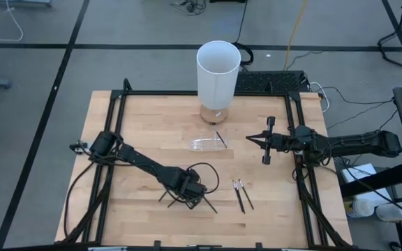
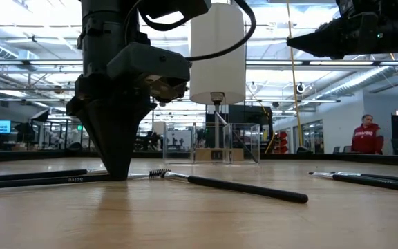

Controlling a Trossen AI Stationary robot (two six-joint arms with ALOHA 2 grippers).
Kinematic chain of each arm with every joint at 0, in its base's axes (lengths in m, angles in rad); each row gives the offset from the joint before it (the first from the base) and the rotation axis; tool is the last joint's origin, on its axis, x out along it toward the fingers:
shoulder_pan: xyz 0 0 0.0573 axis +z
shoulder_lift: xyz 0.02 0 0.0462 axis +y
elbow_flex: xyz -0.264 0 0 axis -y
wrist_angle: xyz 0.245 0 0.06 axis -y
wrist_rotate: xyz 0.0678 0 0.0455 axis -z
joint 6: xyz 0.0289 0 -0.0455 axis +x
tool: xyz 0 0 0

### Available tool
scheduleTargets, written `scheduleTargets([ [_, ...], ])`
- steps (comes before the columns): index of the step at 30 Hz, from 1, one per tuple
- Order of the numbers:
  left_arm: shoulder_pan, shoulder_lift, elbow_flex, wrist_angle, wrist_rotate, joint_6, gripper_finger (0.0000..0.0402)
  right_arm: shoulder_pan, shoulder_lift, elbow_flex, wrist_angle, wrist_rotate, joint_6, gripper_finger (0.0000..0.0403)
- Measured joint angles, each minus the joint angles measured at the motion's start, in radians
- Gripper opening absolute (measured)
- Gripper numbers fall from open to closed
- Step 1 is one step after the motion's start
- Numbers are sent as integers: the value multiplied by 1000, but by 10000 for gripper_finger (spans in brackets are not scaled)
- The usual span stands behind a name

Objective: Put items in baskets/containers
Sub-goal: Put the brow brush into the transparent organizer

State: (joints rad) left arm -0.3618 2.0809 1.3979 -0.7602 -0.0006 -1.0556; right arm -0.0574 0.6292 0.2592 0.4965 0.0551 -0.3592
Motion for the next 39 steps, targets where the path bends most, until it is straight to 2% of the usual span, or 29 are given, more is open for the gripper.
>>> scheduleTargets([
  [12, 0, -4, 2, -9, -4, 11, 6, 0, 0, 0, 0, 0, -1, 0],
  [25, 2, -54, -3, -35, -106, -5, 6, 0, 0, 0, 1, 0, -1, 0],
  [39, 0, -58, -1, -54, -120, -18, 5, 0, 0, 0, 1, 0, -1, 0],
])
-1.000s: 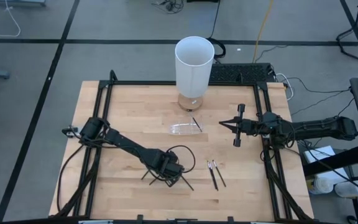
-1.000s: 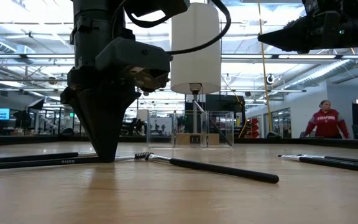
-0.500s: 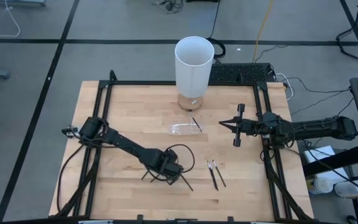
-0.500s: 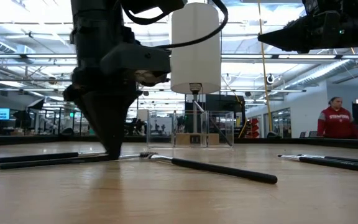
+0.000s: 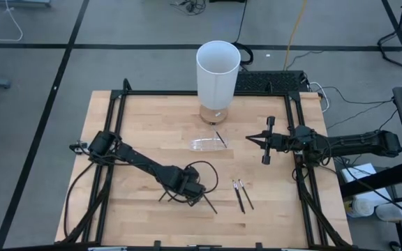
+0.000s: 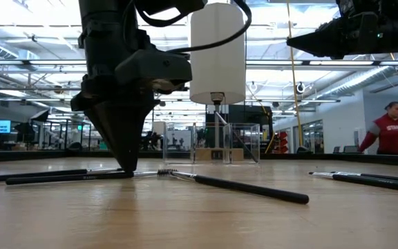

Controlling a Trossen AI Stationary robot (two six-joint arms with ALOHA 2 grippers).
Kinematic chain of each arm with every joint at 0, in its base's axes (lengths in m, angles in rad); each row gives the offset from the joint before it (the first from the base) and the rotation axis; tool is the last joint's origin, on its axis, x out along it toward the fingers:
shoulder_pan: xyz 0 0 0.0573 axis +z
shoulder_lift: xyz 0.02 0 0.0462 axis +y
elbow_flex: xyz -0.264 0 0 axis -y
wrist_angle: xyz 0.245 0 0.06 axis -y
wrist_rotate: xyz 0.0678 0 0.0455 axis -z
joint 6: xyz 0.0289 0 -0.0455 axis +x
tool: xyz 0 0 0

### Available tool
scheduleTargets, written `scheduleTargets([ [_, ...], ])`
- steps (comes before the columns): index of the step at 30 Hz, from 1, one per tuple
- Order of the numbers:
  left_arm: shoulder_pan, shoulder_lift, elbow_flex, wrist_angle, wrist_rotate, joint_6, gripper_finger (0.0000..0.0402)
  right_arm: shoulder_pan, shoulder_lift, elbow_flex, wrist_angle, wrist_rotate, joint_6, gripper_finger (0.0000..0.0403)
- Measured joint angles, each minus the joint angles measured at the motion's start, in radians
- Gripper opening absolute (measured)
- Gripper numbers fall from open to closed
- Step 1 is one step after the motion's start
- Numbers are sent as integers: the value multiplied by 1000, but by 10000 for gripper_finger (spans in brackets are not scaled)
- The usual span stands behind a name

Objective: Put items in baskets/containers
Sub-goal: Put the brow brush into the transparent organizer

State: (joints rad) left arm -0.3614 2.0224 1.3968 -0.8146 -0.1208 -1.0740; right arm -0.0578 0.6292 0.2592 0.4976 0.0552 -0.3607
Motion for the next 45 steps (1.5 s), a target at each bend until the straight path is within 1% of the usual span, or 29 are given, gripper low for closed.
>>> scheduleTargets([
  [17, 0, -2, 1, -1, 4, 0, 2, 0, 0, 0, 0, 0, 0, 0],
  [19, 0, -2, 2, -1, 10, 0, 5, 0, 0, 0, 0, 0, 0, 0],
  [25, 0, -3, 2, 0, 72, 3, 3, 0, 0, 0, 0, 0, 0, 0],
  [27, 0, -3, 2, 2, 83, 4, 10, 0, 0, 0, 0, 0, 0, 0],
  [35, -16, 5, 3, 9, 84, -5, 72, 0, 0, 0, 0, 0, 0, 0],
  [38, -26, 27, 6, 25, 82, -16, 79, 0, 0, 0, 0, 0, 1, 0],
  [45, -36, 98, 14, 20, 97, -18, 80, 0, 0, 0, 6, 0, 1, 0],
])
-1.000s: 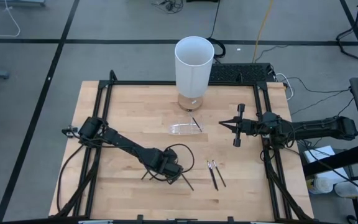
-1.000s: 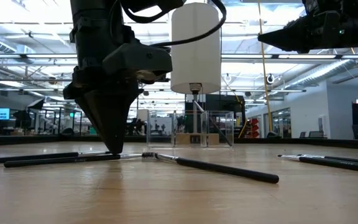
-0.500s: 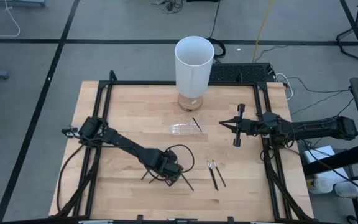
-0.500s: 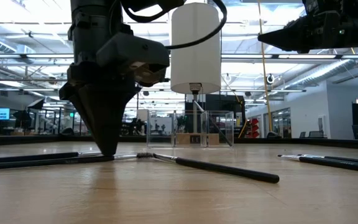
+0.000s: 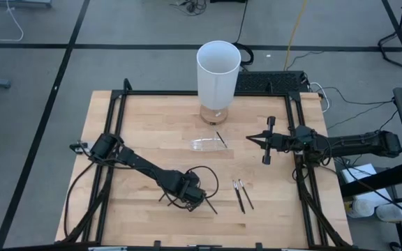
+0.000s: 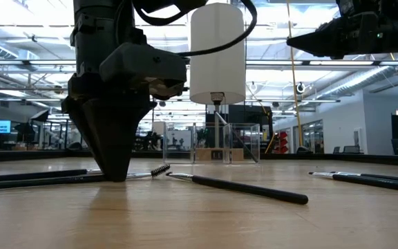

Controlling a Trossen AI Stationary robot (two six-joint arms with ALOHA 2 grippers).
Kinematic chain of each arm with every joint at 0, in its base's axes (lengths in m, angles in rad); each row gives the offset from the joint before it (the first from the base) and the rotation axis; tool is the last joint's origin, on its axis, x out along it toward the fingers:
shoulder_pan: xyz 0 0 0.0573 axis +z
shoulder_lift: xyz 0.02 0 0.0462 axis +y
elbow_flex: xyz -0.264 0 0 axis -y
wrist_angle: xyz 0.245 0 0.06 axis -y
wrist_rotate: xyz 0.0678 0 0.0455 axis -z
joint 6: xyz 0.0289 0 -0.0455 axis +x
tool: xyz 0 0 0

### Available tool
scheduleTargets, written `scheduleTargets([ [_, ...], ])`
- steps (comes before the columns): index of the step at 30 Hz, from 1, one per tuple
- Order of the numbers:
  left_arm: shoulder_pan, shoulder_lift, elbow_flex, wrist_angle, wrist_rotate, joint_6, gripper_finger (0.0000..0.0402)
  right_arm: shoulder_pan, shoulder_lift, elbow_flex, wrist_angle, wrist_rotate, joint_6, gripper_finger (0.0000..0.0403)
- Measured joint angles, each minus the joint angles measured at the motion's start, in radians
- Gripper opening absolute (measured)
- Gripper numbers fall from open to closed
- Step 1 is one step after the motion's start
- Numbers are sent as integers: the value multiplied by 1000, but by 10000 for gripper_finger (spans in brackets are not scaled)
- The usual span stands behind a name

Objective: Put items in baskets/containers
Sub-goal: Put the brow brush into the transparent organizer

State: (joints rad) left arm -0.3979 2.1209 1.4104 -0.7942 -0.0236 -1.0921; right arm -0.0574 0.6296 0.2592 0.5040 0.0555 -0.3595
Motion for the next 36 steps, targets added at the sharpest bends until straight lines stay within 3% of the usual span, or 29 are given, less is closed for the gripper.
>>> scheduleTargets([
  [4, 0, 18, 2, -1, 16, 6, 68, 0, 0, 0, 0, 0, 0, 0],
  [8, 0, 18, 2, 8, 27, 10, 15, 0, 0, 0, 0, 0, 6, 0],
  [18, -2, 20, 24, -9, 13, 57, 8, 0, 0, 0, -9, 0, 6, 0],
  [27, -7, 48, 193, -190, -110, 94, 5, 0, 0, 0, -8, 0, 4, 0],
  [36, -5, 47, 216, -200, -168, 90, 2, 0, 0, 0, -8, 0, 33, 0],
])
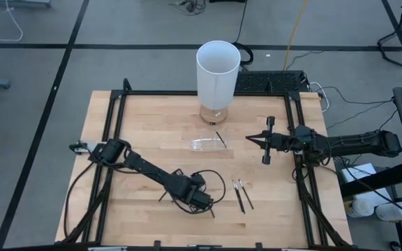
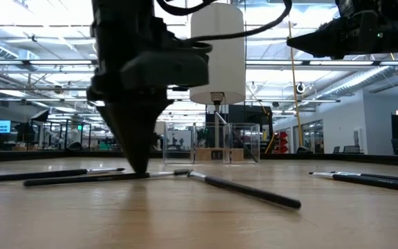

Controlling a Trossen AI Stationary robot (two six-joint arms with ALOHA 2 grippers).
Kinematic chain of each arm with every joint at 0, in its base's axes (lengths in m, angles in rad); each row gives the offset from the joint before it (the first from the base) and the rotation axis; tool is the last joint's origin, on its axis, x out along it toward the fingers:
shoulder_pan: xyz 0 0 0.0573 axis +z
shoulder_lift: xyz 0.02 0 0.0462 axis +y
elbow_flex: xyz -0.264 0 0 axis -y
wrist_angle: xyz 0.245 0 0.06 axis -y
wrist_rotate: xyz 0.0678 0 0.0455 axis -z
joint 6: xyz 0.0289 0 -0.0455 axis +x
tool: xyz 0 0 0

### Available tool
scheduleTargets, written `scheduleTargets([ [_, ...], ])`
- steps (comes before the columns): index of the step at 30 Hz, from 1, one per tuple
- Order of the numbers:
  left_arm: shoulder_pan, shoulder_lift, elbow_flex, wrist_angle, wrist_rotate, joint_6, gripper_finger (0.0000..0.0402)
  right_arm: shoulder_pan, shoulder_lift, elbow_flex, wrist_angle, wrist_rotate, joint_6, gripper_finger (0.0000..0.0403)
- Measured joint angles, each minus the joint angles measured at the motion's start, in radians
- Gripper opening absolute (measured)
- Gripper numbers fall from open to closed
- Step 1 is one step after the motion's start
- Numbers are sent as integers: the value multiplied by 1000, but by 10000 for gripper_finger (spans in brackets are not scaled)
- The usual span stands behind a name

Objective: Put items in baskets/containers
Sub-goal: Put the brow brush into the transparent organizer

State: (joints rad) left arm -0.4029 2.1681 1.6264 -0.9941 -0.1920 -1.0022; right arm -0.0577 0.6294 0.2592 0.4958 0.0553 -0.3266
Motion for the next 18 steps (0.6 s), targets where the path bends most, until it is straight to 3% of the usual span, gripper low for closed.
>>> scheduleTargets([
  [10, 10, -2, 1, -67, -18, 5, 2, 0, 0, 0, 0, 0, -15, 0],
  [18, 11, -81, 3, -85, -40, -19, 1, 0, 0, 0, 1, 0, -24, 0],
])
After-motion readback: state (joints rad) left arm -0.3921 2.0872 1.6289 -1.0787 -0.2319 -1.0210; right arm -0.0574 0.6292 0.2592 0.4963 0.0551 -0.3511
